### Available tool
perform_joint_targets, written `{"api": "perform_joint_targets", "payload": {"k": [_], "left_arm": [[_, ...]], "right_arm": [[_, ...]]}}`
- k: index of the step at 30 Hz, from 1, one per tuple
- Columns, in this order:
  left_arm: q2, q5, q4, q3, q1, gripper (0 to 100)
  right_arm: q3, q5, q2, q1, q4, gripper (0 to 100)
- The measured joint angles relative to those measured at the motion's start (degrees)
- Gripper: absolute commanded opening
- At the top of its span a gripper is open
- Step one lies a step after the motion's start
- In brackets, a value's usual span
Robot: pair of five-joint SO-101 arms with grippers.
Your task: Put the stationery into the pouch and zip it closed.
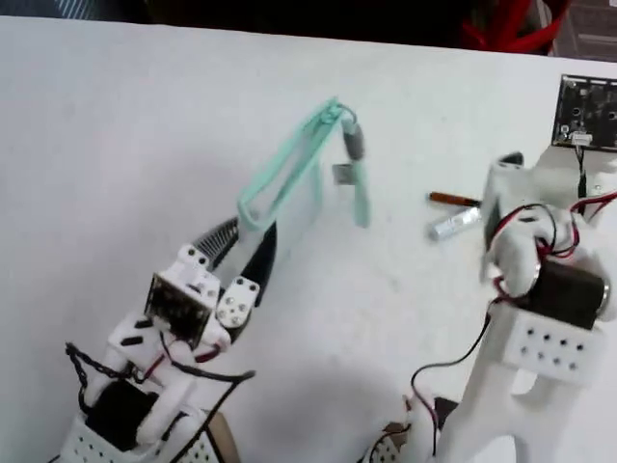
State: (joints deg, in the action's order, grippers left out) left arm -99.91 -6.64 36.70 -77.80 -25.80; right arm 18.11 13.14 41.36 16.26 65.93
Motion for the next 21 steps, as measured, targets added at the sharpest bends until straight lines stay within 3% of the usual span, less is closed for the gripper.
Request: {"api": "perform_joint_targets", "payload": {"k": [6,12,18,21], "left_arm": [[14.7,0.0,-9.6,5.2,-0.2,4],[32.7,5.4,-11.7,13.0,-0.4,4],[35.2,4.8,-18.2,13.1,-6.3,3],[35.2,2.6,-21.4,13.1,-8.5,3]], "right_arm": [[10.5,6.2,-5.3,9.6,-12.2,11.9],[13.5,7.6,-15.4,16.5,-22.1,11.9],[9.9,7.6,-30.7,16.4,-25.5,11.9],[5.4,3.0,-39.6,14.9,-25.1,12.2]]}}
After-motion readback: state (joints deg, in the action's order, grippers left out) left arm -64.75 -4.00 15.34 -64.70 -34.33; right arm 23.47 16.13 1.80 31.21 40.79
